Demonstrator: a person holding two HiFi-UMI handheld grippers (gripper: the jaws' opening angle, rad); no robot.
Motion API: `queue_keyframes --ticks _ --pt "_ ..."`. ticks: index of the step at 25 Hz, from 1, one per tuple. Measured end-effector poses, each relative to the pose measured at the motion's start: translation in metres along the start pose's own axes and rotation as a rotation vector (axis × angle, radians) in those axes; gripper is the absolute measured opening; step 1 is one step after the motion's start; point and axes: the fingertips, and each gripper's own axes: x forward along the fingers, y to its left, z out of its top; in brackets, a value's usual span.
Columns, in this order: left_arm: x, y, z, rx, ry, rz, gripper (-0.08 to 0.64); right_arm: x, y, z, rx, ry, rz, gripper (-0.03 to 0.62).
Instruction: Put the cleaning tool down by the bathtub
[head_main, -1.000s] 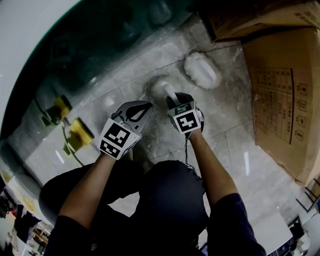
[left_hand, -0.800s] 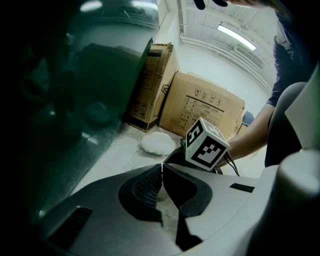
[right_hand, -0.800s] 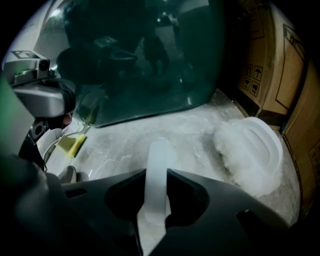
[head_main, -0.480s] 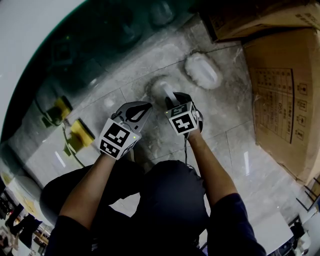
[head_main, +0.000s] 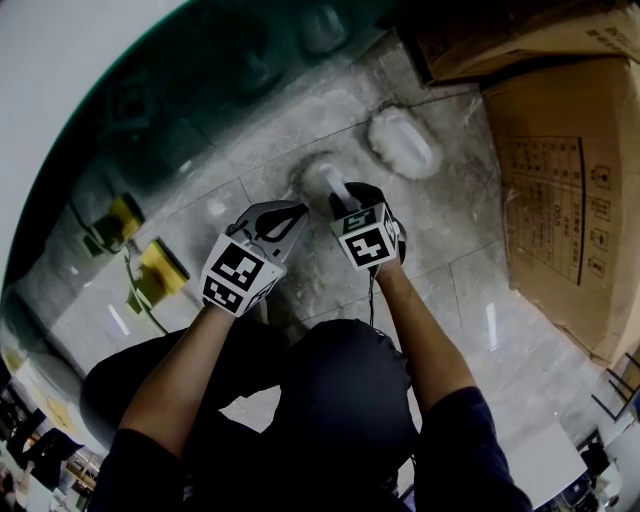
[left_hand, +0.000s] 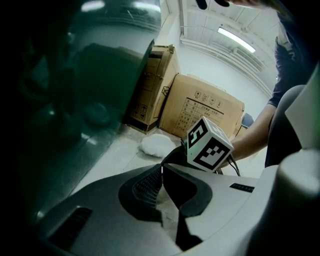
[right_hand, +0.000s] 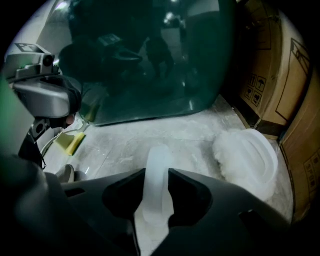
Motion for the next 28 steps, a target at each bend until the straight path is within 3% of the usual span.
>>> queue_keyframes --ticks 7,19,28 --pt "-0.003 0.004 -0.001 0.001 0.004 0.009 0.035 -0.012 -0.004 0.004 0.007 -0.029 -0.019 0.158" --pt "-0.007 0.005 0.008 0.009 -0.012 0.018 0.035 -0.026 0.004 0.018 0.009 -0.079 0.021 0.233" --pt "-0.024 0.016 0.031 0.027 -0.004 0.029 0.035 -0.055 0.002 0.026 0.035 -0.072 -0.001 0.229"
